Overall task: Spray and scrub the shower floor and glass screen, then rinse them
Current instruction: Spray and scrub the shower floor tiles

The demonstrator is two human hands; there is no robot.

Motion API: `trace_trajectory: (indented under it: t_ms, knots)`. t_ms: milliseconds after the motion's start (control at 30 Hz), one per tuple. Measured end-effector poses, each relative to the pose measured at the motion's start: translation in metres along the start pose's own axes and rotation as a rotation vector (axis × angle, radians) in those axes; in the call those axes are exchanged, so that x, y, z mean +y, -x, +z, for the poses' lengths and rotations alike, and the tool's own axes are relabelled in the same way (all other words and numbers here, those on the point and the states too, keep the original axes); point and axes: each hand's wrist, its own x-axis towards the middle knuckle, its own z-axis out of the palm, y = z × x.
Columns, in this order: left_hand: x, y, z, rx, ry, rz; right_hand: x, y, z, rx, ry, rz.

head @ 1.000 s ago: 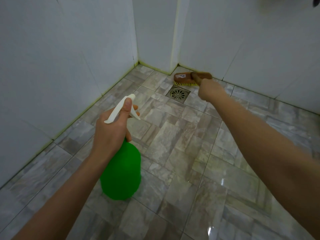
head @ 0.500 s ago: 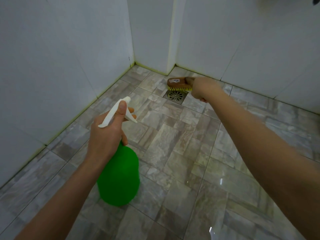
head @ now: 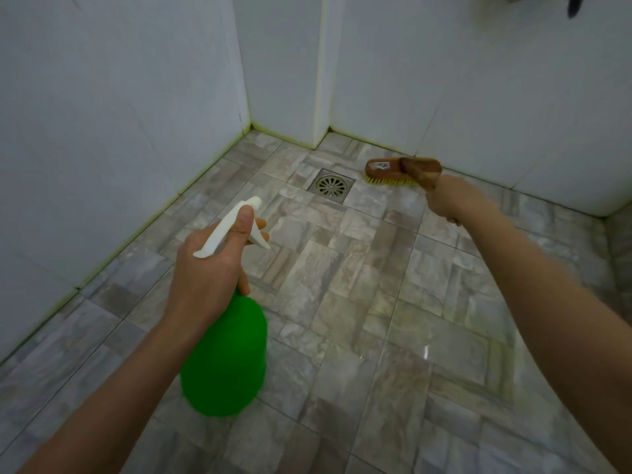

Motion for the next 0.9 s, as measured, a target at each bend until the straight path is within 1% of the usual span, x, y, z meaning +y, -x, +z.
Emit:
trace_trajectory:
  t_ms: [67, 200, 300, 333, 433, 500, 567, 633, 700, 767, 833, 900]
  knots:
    - [0.004, 0.005, 0.003, -0.03, -0.006, 0.003, 0.009, 0.01, -0.007, -0.036, -0.02, 0.073]
    - [0.008, 0.007, 0.015, -0.061, -0.007, 0.024, 0.025, 0.05, 0.0, -0.114, 0.063, 0.137]
    - [0.014, 0.012, 0.03, -0.085, 0.004, 0.033, 0.051, 0.054, 0.008, -0.044, 0.032, 0.093]
    - [0.015, 0.013, 0.034, -0.098, 0.009, 0.032, 0.056, 0.049, 0.006, -0.028, 0.002, 0.109]
    - [0.025, 0.016, 0.051, -0.18, 0.012, 0.044, 0.071, 0.053, -0.011, -0.046, -0.026, 0.243]
    - [0.032, 0.015, 0.062, -0.226, 0.001, 0.051, 0.076, 0.069, -0.015, -0.086, 0.046, 0.292]
    - [0.039, 0.014, 0.074, -0.266, -0.016, 0.055, 0.087, 0.084, -0.001, -0.07, 0.013, 0.293]
    - [0.047, 0.014, 0.086, -0.298, -0.024, 0.059, 0.108, 0.085, 0.016, -0.029, -0.057, 0.245]
    - [0.054, 0.015, 0.096, -0.293, -0.025, 0.062, 0.128, 0.081, 0.014, -0.015, -0.105, 0.233]
    - [0.059, 0.017, 0.107, -0.274, 0.004, 0.07, 0.145, 0.084, -0.006, -0.051, -0.117, 0.319]
    - [0.062, 0.019, 0.116, -0.268, 0.031, 0.081, 0.149, 0.096, -0.025, -0.118, -0.022, 0.368]
    - [0.064, 0.022, 0.126, -0.273, 0.052, 0.083, 0.154, 0.105, -0.022, -0.132, 0.018, 0.369]
